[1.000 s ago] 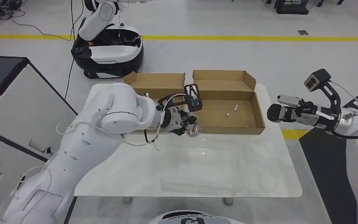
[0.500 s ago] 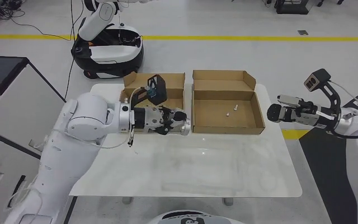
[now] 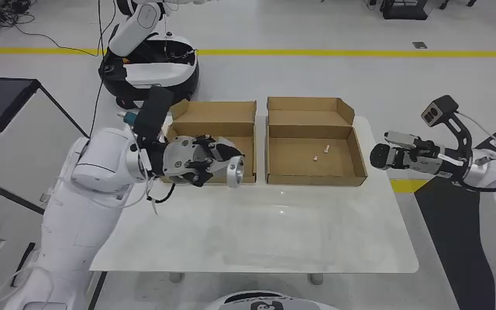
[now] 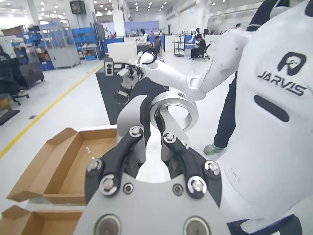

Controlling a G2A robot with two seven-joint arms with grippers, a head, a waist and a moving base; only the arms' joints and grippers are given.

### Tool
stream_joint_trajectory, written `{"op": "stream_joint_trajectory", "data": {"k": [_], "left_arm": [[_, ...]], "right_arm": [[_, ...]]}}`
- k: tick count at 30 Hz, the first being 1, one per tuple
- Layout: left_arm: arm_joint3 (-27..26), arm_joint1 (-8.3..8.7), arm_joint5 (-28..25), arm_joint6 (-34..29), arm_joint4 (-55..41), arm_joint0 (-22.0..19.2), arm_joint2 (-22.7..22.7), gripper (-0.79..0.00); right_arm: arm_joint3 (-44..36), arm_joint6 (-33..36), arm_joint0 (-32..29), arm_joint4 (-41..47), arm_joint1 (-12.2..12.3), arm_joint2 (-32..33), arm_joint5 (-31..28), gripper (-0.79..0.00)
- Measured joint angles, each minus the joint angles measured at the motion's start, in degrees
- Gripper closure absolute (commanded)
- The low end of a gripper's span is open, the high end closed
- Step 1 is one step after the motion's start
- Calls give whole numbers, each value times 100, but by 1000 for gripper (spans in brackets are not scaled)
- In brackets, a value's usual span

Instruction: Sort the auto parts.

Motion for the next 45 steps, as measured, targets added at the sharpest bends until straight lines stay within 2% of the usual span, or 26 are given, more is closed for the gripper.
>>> {"op": "stream_joint_trajectory", "data": {"k": [13,21,31,38,45], "left_arm": [[-196,43,-64,344,-1198,162,-447,0],[-396,-48,-64,-96,-2008,456,-888,0],[-421,-88,-64,-99,-1571,712,-1057,0],[-370,-13,-64,-99,-766,784,-995,0],[-453,7,-64,-96,-1342,609,-844,0]], "right_arm": [[0,0,0,0,0,0,0,-785],[0,0,0,0,0,0,0,-785],[0,0,0,0,0,0,0,-785],[0,0,0,0,0,0,0,-785],[0,0,0,0,0,0,0,-785]]}}
